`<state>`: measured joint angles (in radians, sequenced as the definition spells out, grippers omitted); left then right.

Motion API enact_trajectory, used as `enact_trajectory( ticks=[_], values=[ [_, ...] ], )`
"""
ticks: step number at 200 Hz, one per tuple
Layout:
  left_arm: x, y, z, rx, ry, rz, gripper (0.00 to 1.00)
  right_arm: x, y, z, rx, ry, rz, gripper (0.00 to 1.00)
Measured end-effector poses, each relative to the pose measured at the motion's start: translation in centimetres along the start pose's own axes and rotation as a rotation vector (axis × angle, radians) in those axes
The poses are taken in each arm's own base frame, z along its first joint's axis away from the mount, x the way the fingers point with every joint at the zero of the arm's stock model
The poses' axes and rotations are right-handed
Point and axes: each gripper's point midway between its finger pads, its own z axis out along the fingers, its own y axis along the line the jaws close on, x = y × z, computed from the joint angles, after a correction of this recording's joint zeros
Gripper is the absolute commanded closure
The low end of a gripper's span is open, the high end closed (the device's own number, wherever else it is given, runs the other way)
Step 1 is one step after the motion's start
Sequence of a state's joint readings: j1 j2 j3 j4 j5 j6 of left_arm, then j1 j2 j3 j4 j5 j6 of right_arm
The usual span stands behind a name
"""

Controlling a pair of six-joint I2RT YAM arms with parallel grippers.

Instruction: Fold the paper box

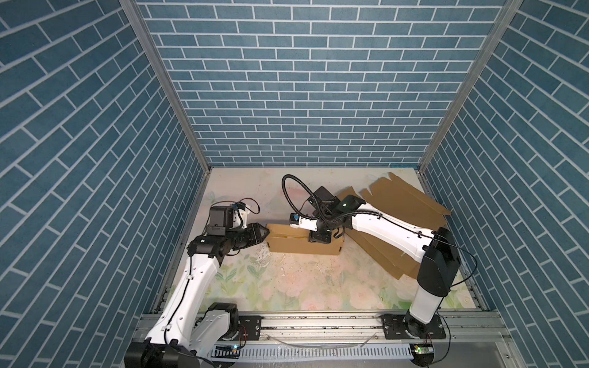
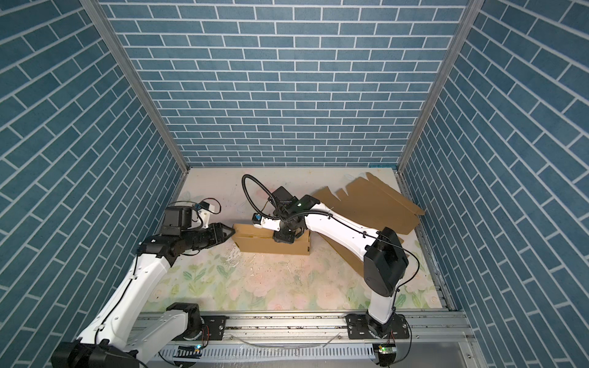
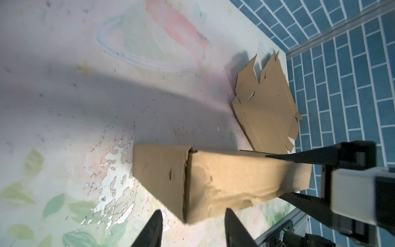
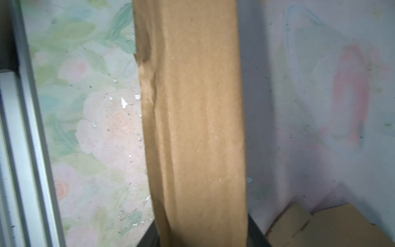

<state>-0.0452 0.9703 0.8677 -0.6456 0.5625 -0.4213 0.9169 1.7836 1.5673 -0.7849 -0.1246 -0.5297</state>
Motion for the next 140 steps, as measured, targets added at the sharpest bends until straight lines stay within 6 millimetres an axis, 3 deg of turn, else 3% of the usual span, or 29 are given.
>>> enact_trajectory(
  ticks=[36,65,86,110,140],
  values=[
    [-6.0,0.0,-5.1,-0.064,-0.213,0.018,0.42,-2.2,-4.8,-0.9,0.237,-0.055,-0.048,0.58],
    [-7.4,1.1,-6.5,-0.135,-0.300,0.045,0.30,-5.0,-8.9,-1.9,0.453,-0.141,-0.097,0.58],
    [-7.8,2.1,-7.1,-0.196,-0.340,0.050,0.15,-6.1,-11.0,-0.9,0.570,-0.179,-0.106,0.53],
    [-8.5,2.8,-7.5,-0.235,-0.369,0.052,0.02,-5.4,-10.7,2.2,0.607,-0.158,-0.144,0.45],
    [-8.9,3.6,-7.3,-0.252,-0.379,0.044,0.00,-4.0,-6.8,6.2,0.556,-0.110,-0.234,0.37]
  ],
)
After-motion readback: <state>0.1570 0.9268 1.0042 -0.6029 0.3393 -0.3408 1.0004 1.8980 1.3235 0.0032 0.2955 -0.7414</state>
